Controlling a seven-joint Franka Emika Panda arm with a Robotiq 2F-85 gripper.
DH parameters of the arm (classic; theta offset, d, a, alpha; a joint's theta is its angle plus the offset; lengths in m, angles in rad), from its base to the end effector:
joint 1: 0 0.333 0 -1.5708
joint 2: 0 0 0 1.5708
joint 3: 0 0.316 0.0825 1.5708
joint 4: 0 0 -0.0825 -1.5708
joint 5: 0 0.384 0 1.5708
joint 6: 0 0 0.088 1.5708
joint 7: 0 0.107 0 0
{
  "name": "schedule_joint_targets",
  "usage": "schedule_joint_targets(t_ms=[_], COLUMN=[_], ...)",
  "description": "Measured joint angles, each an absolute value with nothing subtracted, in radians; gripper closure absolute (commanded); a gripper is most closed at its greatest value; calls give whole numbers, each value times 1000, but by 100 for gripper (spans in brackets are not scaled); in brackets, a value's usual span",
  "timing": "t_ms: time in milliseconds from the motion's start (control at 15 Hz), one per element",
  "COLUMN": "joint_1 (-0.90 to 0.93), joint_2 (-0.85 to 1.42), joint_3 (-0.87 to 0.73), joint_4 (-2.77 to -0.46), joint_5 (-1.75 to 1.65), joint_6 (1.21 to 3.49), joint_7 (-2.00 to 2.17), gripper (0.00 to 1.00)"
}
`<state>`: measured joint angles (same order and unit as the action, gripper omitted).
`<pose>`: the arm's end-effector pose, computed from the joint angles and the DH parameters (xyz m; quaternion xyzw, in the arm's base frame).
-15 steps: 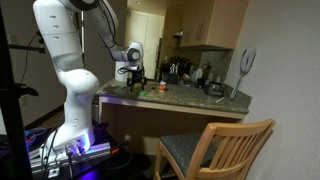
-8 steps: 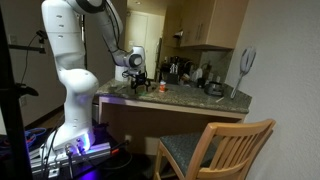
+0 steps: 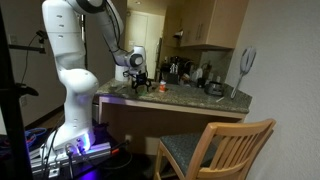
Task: Place the green object on the purple jar
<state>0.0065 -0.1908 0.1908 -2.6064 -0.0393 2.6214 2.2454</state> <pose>0.4372 0.0870 0.3382 -0.5307 0.8410 -0.0622 0.0845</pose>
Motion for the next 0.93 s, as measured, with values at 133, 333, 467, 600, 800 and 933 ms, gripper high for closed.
schedule_joint_targets(t_ms=[133,333,467,600,800,933], joint_1=[7,8,15,20,20,21], joint_2=[-191,-191,-202,-210,-210,-210], joint_3=[187,181,180,176,172,172], joint_4=[-2601,-2598,-2598,-2599,-2600,-2600], joint_5=[-30,-17,0,16,28,28], joint_6=[2595,2581,2555,2545,2544,2544], joint_7=[2245,2245,2238,2225,2212,2212], gripper=[0,32,46,47,47,47])
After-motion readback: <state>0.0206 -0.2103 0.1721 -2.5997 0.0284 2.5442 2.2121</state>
